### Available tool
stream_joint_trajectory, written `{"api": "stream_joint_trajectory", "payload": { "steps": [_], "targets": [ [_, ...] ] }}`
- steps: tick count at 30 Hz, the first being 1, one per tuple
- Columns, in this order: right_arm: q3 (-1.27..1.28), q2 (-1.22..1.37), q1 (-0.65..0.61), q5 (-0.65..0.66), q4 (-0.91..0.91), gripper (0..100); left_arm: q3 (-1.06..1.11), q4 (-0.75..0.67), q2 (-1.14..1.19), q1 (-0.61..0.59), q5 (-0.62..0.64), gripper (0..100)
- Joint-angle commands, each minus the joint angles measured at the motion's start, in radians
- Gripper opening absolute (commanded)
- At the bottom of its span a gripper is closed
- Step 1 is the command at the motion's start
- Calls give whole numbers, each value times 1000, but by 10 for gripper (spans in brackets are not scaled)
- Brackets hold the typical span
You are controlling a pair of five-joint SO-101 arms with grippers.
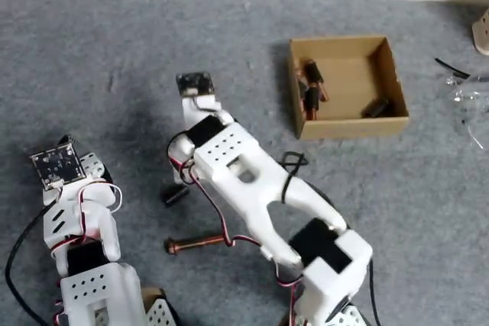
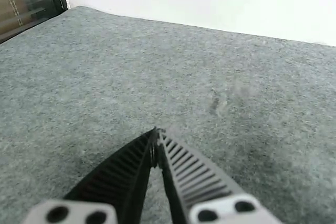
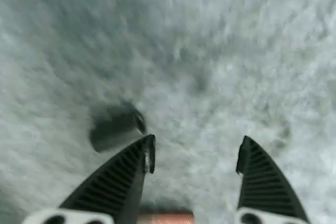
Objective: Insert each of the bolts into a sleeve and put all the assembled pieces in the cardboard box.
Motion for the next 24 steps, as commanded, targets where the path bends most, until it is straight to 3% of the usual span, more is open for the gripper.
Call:
{"api": "stream_joint_trajectory", "payload": {
  "steps": [1, 4, 15, 21, 24],
  "targets": [
    [-24, -4, -68, -89, 85, 235, -2, -23, 5, 12, 3, 14],
    [-50, 5, -136, -227, 82, 235, -2, -23, 5, 12, 3, 14],
    [-107, 5, -185, -253, -150, 235, -4, -25, -1, 10, 5, 14],
    [-105, 5, -202, -493, -151, 235, -4, -25, 5, 2, 3, 14],
    [-105, 7, -213, -531, -154, 235, -1, -51, 5, -8, 8, 14]
  ]
}}
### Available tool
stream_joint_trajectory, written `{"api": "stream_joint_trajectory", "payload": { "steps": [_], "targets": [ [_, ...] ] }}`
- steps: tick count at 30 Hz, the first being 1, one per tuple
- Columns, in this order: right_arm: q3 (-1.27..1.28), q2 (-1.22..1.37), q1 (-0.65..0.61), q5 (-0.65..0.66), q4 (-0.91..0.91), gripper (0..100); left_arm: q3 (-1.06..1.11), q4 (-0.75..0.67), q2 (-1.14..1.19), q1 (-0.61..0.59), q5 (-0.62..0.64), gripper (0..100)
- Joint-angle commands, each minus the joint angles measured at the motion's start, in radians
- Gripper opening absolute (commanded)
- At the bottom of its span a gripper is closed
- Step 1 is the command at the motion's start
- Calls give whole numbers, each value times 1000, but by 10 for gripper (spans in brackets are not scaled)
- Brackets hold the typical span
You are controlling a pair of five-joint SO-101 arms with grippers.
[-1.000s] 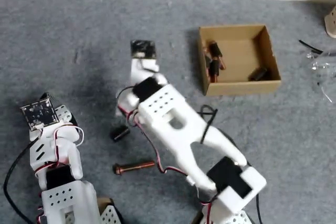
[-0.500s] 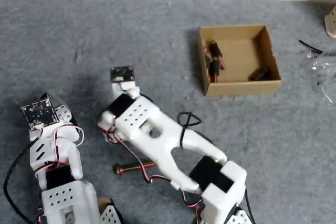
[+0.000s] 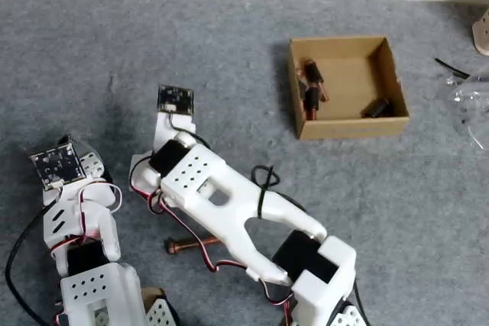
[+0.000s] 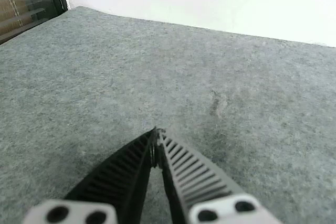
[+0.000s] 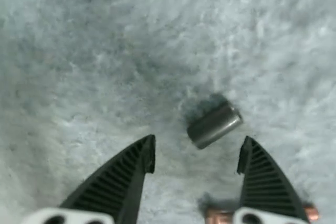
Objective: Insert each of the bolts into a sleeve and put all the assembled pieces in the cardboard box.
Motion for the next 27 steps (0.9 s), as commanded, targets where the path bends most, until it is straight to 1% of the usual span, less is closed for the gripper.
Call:
{"api": "stream_joint_trajectory", "payload": {
  "steps": [1, 6, 10, 16, 25, 27],
  "targets": [
    [-36, -8, -21, -63, -27, 235, 5, -54, 5, -8, 8, 14],
    [-35, 47, -22, -146, -21, 235, 15, -86, 5, -8, 8, 14],
    [-38, 111, -24, -249, 27, 235, 13, -86, 5, -5, 8, 14],
    [-45, 263, -25, -319, 31, 235, 13, -86, 5, -10, 3, 14],
    [-47, 277, -16, -318, 27, 235, 13, -86, 5, -10, 3, 14],
    [-47, 278, 12, -316, 27, 235, 13, -86, 5, -10, 3, 14]
  ]
}}
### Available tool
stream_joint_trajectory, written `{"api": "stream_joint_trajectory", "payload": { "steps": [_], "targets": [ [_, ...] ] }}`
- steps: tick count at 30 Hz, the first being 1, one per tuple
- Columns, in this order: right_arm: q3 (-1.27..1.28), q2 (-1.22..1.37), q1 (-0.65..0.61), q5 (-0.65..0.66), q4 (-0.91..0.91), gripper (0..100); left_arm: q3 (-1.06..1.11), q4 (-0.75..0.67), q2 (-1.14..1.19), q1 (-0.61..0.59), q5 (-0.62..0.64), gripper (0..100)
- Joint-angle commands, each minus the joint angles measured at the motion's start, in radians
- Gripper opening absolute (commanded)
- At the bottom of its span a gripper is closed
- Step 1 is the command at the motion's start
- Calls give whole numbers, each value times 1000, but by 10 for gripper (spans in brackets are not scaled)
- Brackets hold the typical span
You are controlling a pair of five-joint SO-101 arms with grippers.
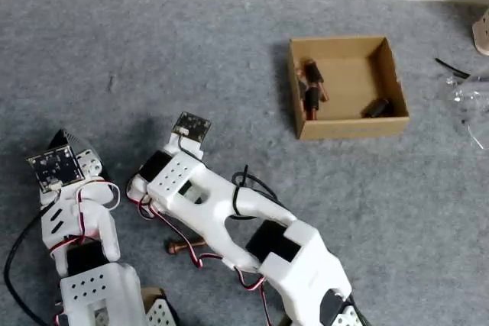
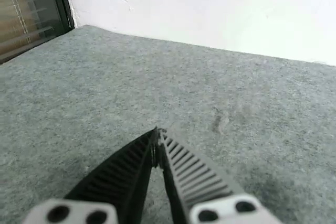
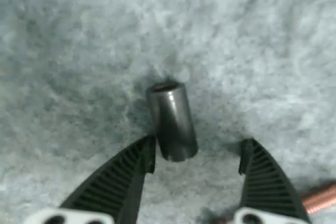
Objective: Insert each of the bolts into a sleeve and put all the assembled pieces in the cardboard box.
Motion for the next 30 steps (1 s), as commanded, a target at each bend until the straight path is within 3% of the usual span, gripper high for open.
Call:
{"api": "stream_joint_trajectory", "payload": {
  "steps": [1, 8, 13, 18, 30],
  "targets": [
    [2, 12, 47, -6, 12, 235, 7, -21, 5, -7, 3, 14],
    [-54, 16, 120, 155, 12, 235, 8, -20, 5, -7, 3, 14],
    [-54, 18, 116, 176, 12, 235, 8, -20, 5, -7, 3, 14],
    [-54, 18, 116, 376, 12, 235, 8, -20, 5, -7, 3, 14],
    [-54, 19, 122, 387, -53, 235, 8, -20, 5, -7, 3, 14]
  ]
}}
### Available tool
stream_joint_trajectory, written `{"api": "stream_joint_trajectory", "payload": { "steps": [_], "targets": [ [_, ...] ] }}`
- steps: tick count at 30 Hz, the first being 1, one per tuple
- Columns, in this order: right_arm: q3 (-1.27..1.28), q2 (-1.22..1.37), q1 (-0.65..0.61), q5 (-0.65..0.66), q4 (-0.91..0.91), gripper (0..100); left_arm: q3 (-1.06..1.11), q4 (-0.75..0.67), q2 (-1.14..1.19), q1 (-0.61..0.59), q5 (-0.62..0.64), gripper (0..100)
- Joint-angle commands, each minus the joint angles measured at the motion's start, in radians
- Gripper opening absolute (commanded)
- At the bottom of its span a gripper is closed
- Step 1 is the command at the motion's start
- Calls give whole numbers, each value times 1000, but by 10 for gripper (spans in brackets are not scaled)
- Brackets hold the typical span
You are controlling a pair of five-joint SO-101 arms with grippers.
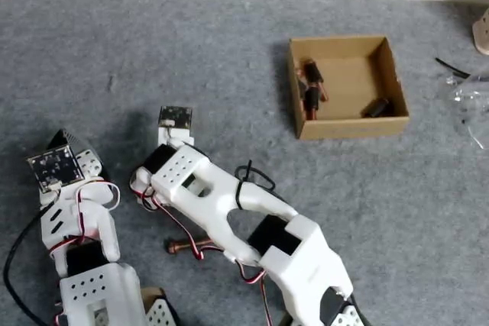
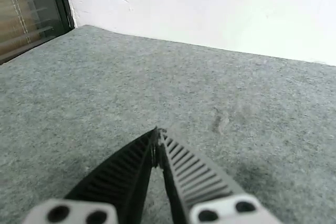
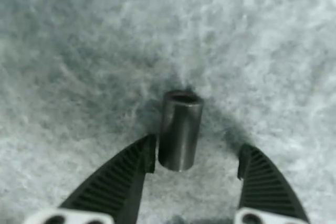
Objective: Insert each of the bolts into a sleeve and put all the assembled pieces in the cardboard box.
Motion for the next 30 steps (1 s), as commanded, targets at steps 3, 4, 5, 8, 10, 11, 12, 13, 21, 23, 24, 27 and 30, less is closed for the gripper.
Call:
{"api": "stream_joint_trajectory", "payload": {
  "steps": [3, 4, 5, 8, 10, 11, 12, 13, 21, 23, 24, 27, 30],
  "targets": [
    [-21, 19, 68, 23, -119, 235, 8, -20, 5, -7, 3, 14],
    [-27, 36, 71, 23, -119, 235, 8, -20, 5, -7, 3, 14],
    [-28, 54, 71, 23, -119, 235, 8, -20, 5, -7, 3, 14],
    [-30, 104, 71, 28, -117, 235, 8, -18, 5, -7, 3, 14],
    [-31, 113, 71, 25, -105, 235, 8, -18, 5, -7, 3, 14],
    [-33, 113, 70, 23, -91, 235, 8, -18, 5, -7, 3, 14],
    [-33, 113, 68, 23, -81, 235, 8, -18, 5, -7, 3, 14],
    [-35, 111, 67, 23, -76, 235, 8, -18, 5, -7, 3, 14],
    [-116, 116, 91, 21, 13, 146, 8, -18, 5, -7, 3, 14],
    [-137, 119, 91, 21, 31, 26, 8, -18, 5, -7, 3, 14],
    [-142, 119, 90, 21, 39, 0, 8, -18, 5, -7, 3, 14],
    [-147, 113, 85, 21, 61, 2, 8, -18, 5, -7, 3, 14],
    [-148, 74, 93, 23, 84, 5, 8, -18, 5, -5, 3, 14]
  ]
}}
